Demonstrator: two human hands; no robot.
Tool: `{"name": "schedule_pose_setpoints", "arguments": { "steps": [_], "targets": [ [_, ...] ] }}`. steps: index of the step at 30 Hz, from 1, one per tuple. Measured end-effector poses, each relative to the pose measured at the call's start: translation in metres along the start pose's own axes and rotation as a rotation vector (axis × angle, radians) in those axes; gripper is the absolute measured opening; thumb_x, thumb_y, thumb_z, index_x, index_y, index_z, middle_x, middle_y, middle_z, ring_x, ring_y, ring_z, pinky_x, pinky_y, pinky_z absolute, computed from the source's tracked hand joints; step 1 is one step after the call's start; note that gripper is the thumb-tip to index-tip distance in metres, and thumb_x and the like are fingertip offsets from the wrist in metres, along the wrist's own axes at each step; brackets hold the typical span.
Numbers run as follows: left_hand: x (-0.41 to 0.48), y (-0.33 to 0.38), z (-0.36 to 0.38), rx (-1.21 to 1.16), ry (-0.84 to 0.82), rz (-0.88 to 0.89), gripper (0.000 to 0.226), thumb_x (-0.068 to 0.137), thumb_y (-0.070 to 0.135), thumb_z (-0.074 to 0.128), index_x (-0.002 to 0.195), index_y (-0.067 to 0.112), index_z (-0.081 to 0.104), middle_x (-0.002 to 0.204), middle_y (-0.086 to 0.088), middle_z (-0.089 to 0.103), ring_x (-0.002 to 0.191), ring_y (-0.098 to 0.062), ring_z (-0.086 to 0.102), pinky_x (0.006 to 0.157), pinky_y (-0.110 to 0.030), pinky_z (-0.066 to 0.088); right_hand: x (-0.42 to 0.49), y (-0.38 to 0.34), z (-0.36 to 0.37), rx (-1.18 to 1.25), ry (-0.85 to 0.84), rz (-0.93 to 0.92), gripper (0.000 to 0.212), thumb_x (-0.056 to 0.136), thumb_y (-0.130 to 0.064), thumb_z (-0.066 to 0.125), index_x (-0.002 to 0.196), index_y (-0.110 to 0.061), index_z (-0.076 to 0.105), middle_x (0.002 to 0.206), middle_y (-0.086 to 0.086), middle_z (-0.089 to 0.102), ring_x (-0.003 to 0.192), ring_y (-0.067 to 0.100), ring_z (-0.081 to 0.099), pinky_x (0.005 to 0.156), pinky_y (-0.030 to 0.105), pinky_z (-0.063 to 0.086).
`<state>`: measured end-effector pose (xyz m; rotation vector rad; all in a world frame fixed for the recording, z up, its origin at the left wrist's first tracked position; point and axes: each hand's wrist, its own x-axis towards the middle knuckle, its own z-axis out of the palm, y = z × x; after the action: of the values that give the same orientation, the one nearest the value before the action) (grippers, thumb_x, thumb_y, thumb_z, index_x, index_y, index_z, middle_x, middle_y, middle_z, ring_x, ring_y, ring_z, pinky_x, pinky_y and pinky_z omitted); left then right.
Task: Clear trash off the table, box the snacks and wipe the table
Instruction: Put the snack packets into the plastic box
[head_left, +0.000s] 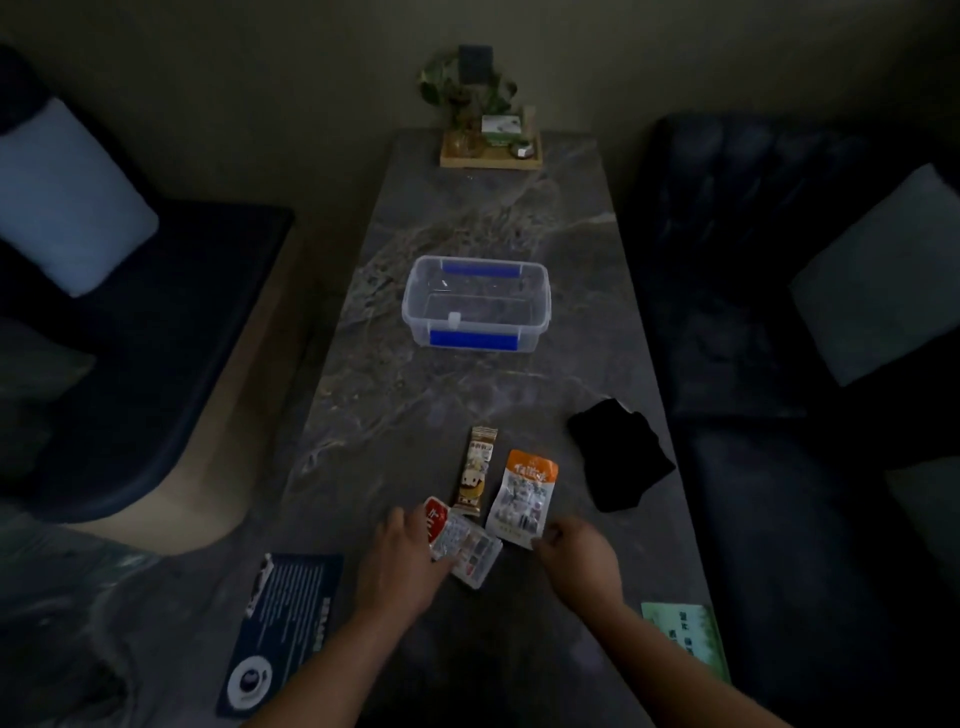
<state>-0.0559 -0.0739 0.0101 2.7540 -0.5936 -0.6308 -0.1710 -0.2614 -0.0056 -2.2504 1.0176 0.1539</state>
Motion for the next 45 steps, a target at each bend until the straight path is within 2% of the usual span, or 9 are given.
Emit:
{"name": "schedule_pose_setpoints", "arguments": {
  "steps": [3, 7, 12, 17, 21, 26, 30, 37, 45],
  "targets": [
    [0.019, 0.002, -0.001, 0.014, -0.028, -0.051, 0.084, 0.079, 0.063, 0.069, 0.146, 0.023, 0.036, 0.141, -0.005, 0.045, 0.124, -0.021, 0.049, 0.096, -0.034, 0.048, 0.017, -0.009, 0.0, 0.036, -0.025, 0.054, 0.009, 0.09, -0.04, 0.066, 0.088, -0.035, 0.059, 0.096, -0.006, 0.069, 0.075, 0.002, 0.063, 0.06, 0.024, 0.05],
    [0.036, -0.001, 0.003, 0.075, -0.068, -0.03, 0.085, 0.076, 0.067, 0.07, 0.141, 0.022, 0.04, 0.138, -0.005, 0.046, 0.123, -0.021, 0.048, 0.097, -0.035, 0.047, 0.029, -0.019, 0.011, -0.007, -0.015, 0.182, 0.063, 0.084, -0.058, 0.066, 0.13, -0.017, 0.053, 0.13, 0.009, 0.051, 0.114, 0.027, 0.058, 0.087, 0.04, 0.052],
    [0.047, -0.003, 0.011, 0.159, -0.078, 0.015, 0.086, 0.075, 0.061, 0.074, 0.143, 0.022, 0.039, 0.139, -0.005, 0.043, 0.122, -0.021, 0.047, 0.095, -0.036, 0.046, 0.032, -0.033, 0.024, -0.09, 0.02, 0.276, 0.088, 0.076, -0.072, 0.065, 0.142, -0.02, 0.038, 0.14, 0.006, 0.039, 0.128, 0.028, 0.047, 0.089, 0.043, 0.049],
    [0.055, -0.011, 0.009, 0.123, -0.099, 0.015, 0.079, 0.072, 0.052, 0.08, 0.136, 0.025, 0.043, 0.137, -0.003, 0.046, 0.123, -0.02, 0.048, 0.1, -0.034, 0.045, 0.042, -0.04, 0.026, -0.09, 0.006, 0.304, 0.08, 0.08, -0.05, 0.077, 0.143, -0.022, 0.037, 0.141, 0.009, 0.04, 0.123, 0.029, 0.053, 0.089, 0.042, 0.052],
    [0.057, -0.024, 0.002, 0.017, -0.127, -0.007, 0.065, 0.075, 0.037, 0.082, 0.128, 0.028, 0.046, 0.132, 0.0, 0.047, 0.118, -0.017, 0.052, 0.097, -0.033, 0.048, 0.046, -0.039, 0.027, -0.013, -0.006, 0.377, 0.065, 0.08, -0.042, 0.08, 0.129, -0.019, 0.044, 0.124, 0.006, 0.061, 0.108, 0.023, 0.063, 0.085, 0.039, 0.057],
    [0.062, -0.054, -0.012, -0.364, -0.116, -0.117, 0.027, 0.079, 0.017, 0.08, 0.094, 0.024, 0.059, 0.099, 0.004, 0.065, 0.091, -0.017, 0.064, 0.082, -0.033, 0.052, 0.051, -0.036, 0.027, -0.041, 0.06, 0.353, 0.067, 0.079, -0.041, 0.081, 0.13, -0.011, 0.049, 0.137, 0.014, 0.046, 0.126, 0.031, 0.048, 0.101, 0.042, 0.048],
    [0.074, -0.068, -0.032, -0.734, -0.038, -0.251, 0.031, 0.078, -0.005, 0.077, 0.078, 0.021, 0.061, 0.078, 0.002, 0.069, 0.08, -0.026, 0.068, 0.075, -0.036, 0.053, 0.058, -0.036, 0.02, -0.04, 0.026, 0.342, 0.066, 0.077, -0.039, 0.082, 0.129, -0.014, 0.05, 0.133, 0.011, 0.05, 0.125, 0.03, 0.049, 0.096, 0.039, 0.049],
    [0.114, -0.055, -0.074, -1.091, 0.12, -0.343, 0.019, 0.081, -0.002, 0.075, 0.082, 0.016, 0.068, 0.08, -0.003, 0.074, 0.076, -0.021, 0.071, 0.065, -0.029, 0.051, 0.067, -0.026, 0.012, 0.06, -0.067, 0.406, 0.035, 0.078, -0.034, 0.077, 0.106, -0.02, 0.06, 0.105, 0.005, 0.068, 0.094, 0.021, 0.068, 0.082, 0.043, 0.06],
    [0.186, 0.004, -0.118, -1.355, 0.054, -0.407, 0.025, 0.083, 0.009, 0.076, 0.106, 0.014, 0.066, 0.094, -0.01, 0.075, 0.084, -0.025, 0.075, 0.066, -0.036, 0.058, 0.08, -0.031, -0.007, 0.473, 0.1, 0.42, 0.01, 0.087, -0.018, 0.075, 0.085, -0.021, 0.066, 0.082, 0.003, 0.074, 0.069, 0.016, 0.072, 0.069, 0.045, 0.063]
  ]
}}
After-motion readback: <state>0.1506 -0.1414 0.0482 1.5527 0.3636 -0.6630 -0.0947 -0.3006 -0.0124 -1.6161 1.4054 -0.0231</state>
